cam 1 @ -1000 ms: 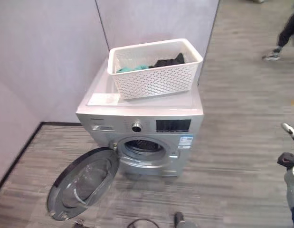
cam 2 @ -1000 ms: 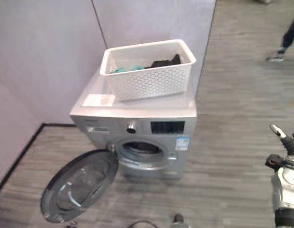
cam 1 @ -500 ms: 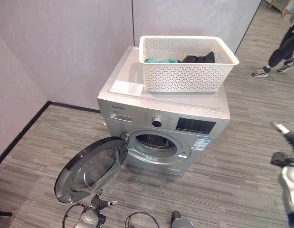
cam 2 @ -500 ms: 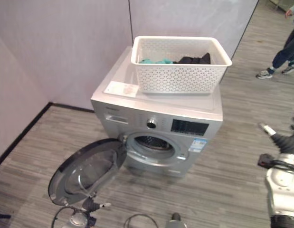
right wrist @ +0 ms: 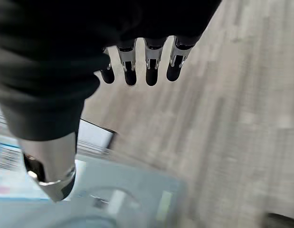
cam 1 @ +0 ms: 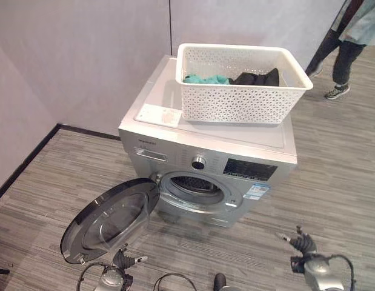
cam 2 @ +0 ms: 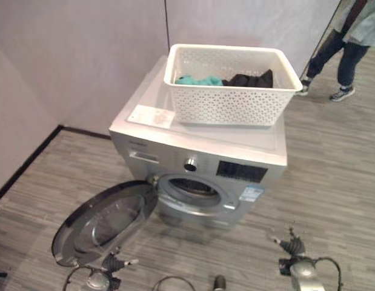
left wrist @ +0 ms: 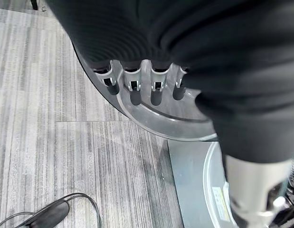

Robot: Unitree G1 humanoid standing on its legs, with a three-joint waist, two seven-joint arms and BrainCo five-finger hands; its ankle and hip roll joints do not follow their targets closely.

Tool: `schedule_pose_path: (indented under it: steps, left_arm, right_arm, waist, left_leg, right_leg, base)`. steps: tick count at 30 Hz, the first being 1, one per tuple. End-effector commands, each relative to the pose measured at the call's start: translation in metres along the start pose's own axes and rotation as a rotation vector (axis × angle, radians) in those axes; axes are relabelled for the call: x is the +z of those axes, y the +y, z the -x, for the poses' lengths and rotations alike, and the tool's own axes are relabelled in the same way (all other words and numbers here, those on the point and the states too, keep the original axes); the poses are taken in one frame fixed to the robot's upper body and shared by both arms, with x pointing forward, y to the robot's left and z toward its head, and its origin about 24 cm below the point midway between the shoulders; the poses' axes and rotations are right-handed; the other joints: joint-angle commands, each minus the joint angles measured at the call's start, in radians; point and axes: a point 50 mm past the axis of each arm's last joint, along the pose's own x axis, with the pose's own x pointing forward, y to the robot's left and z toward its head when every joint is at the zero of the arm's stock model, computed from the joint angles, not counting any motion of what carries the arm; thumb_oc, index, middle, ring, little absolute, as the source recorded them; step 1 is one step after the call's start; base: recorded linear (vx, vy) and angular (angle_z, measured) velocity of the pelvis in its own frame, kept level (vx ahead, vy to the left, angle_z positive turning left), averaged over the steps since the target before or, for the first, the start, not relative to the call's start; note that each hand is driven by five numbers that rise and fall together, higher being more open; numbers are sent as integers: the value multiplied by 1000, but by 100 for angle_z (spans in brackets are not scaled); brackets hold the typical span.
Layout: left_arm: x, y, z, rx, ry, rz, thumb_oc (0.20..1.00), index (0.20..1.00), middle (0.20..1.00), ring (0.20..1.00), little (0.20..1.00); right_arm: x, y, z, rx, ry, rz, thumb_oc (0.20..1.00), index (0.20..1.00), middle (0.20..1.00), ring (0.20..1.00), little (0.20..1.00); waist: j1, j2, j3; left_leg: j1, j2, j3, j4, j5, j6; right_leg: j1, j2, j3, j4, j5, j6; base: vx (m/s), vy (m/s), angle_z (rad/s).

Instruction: Grab the laundry basket,head to the washer,open it,put in the laundry and shut it.

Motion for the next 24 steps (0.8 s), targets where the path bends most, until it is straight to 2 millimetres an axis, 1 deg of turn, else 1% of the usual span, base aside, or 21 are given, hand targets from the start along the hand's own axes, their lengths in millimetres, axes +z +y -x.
schedule_pose_path:
  steps: [1, 2, 5, 6, 8, 9, 10, 11, 12, 15, 16, 17, 18, 20, 21, 22, 24]
  left_arm:
    - [5, 17, -5, 35, -14, -17, 1000, 1000, 1000, 1000, 1000]
    - [3, 16, -4, 31, -10, -30, 1000, 1000, 1000, 1000, 1000]
    - [0, 17, -4, 33, 1, -46, 1000, 1000, 1000, 1000, 1000]
    - [0, 16, -4, 31, 2, -46, 1000, 1000, 1000, 1000, 1000]
    - [-1, 16, -3, 30, 5, -47, 1000, 1000, 1000, 1000, 1000]
    - [-3, 16, -3, 34, 12, -41, 1000, 1000, 1000, 1000, 1000]
    - [-3, 16, -3, 34, 12, -41, 1000, 1000, 1000, 1000, 1000]
    - [-6, 17, -2, 40, 21, -34, 1000, 1000, 1000, 1000, 1000]
    - [-6, 17, -2, 40, 21, -34, 1000, 1000, 1000, 1000, 1000]
    - [-11, 20, -1, 50, 35, -17, 1000, 1000, 1000, 1000, 1000]
    - [-14, 22, 0, 58, 45, -3, 1000, 1000, 1000, 1000, 1000]
    - [-14, 21, 0, 58, 45, -4, 1000, 1000, 1000, 1000, 1000]
    - [-15, 22, 0, 59, 49, 1, 1000, 1000, 1000, 1000, 1000]
    - [-17, 22, 1, 62, 59, 16, 1000, 1000, 1000, 1000, 1000]
    - [-19, 21, 1, 58, 62, 28, 1000, 1000, 1000, 1000, 1000]
    - [-19, 20, 2, 57, 62, 27, 1000, 1000, 1000, 1000, 1000]
    - [-21, 18, 2, 46, 70, 37, 1000, 1000, 1000, 1000, 1000]
  right_arm:
    - [2, 7, -5, 22, 13, -9, 1000, 1000, 1000, 1000, 1000]
    - [-17, 16, -3, 52, 102, -2, 1000, 1000, 1000, 1000, 1000]
    - [-51, 31, 7, 95, 264, 11, 1000, 1000, 1000, 1000, 1000]
    - [-56, 31, 8, 91, 285, 13, 1000, 1000, 1000, 1000, 1000]
    - [-58, 30, 9, 83, 297, 11, 1000, 1000, 1000, 1000, 1000]
    - [-58, 24, 8, 53, 302, -20, 1000, 1000, 1000, 1000, 1000]
    - [-58, 24, 8, 53, 302, -20, 1000, 1000, 1000, 1000, 1000]
    - [-53, 15, 5, 19, 278, -36, 1000, 1000, 1000, 1000, 1000]
    - [-53, 15, 5, 19, 278, -36, 1000, 1000, 1000, 1000, 1000]
    - [-35, -7, -2, -55, 191, -51, 1000, 1000, 1000, 1000, 1000]
    - [-12, -23, -7, -107, 83, -66, 1000, 1000, 1000, 1000, 1000]
    - [-12, -23, -7, -108, 84, -65, 1000, 1000, 1000, 1000, 1000]
    - [-2, -28, -8, -123, 37, -63, 1000, 1000, 1000, 1000, 1000]
    - [25, -43, -8, -172, -91, -73, 1000, 1000, 1000, 1000, 1000]
    - [46, -57, -4, -217, -193, -67, 1000, 1000, 1000, 1000, 1000]
    - [46, -58, -4, -218, -192, -66, 1000, 1000, 1000, 1000, 1000]
    - [74, -74, 3, -279, -320, -46, 1000, 1000, 1000, 1000, 1000]
  waist:
    - [26, -48, -33]
    - [34, -44, -37]
    - [50, -38, -50]
    - [52, -37, -52]
    - [53, -36, -53]
    - [52, -35, -54]
    - [52, -35, -54]
    - [49, -34, -54]
    - [49, -34, -54]
    - [38, -34, -54]
    - [30, -34, -53]
    - [31, -34, -53]
    - [28, -33, -53]
    - [18, -33, -51]
    - [12, -29, -51]
    - [13, -29, -51]
    - [5, -23, -52]
  left_leg:
    - [-29, 10, -29, 45, -61, -20]
    - [-22, 16, -33, 34, -54, -25]
    - [-7, 28, -42, 9, -38, -37]
    - [-4, 30, -45, 6, -36, -39]
    - [-1, 32, -45, 4, -35, -40]
    - [5, 36, -46, -1, -33, -43]
    - [5, 36, -46, -1, -33, -43]
    - [9, 38, -43, -6, -32, -44]
    - [10, 39, -42, -6, -32, -44]
    - [14, 42, -38, -13, -29, -44]
    - [16, 42, -33, -16, -29, -44]
    - [17, 42, -32, -16, -30, -44]
    - [17, 43, -31, -17, -30, -44]
    - [18, 44, -24, -19, -31, -45]
    - [21, 47, -21, -21, -31, -46]
    - [21, 47, -20, -21, -32, -46]
    - [25, 50, -16, -25, -32, -48]
  right_leg:
    - [-68, -110, 9, 97, 22, 76]
    - [-54, -105, 0, 85, 16, 74]
    - [-24, -89, -14, 62, 4, 68]
    - [-17, -86, -16, 57, 2, 68]
    - [-13, -84, -18, 55, 1, 67]
    - [-6, -80, -18, 49, -1, 67]
    - [-6, -80, -18, 49, -1, 67]
    - [-2, -76, -16, 45, -1, 66]
    - [-2, -76, -16, 45, -1, 66]
    - [-6, -71, -6, 45, 2, 67]
    - [-10, -70, 3, 46, 3, 67]
    - [-10, -70, 3, 46, 3, 67]
    - [-12, -68, 7, 48, 3, 67]
    - [-17, -65, 14, 48, 1, 66]
    - [-18, -63, 20, 48, -1, 65]
    - [-18, -62, 21, 48, -1, 65]
    - [-18, -59, 24, 45, -4, 65]
  base:
    - [32, -56, 8]
    - [42, -72, 8]
    - [65, -78, 11]
    - [41, -41, 24]
    - [29, -25, 12]
    - [0, 0, 0]
    - [0, 0, 0]
    - [0, 0, 0]
    - [0, 0, 0]
    - [0, 1, -1]
    - [-3, 4, -8]
    - [-2, 2, -14]
    - [-4, -1, -14]
    - [3, -7, -12]
    - [11, -9, -10]
    - [15, -10, -11]
    - [14, -11, -4]
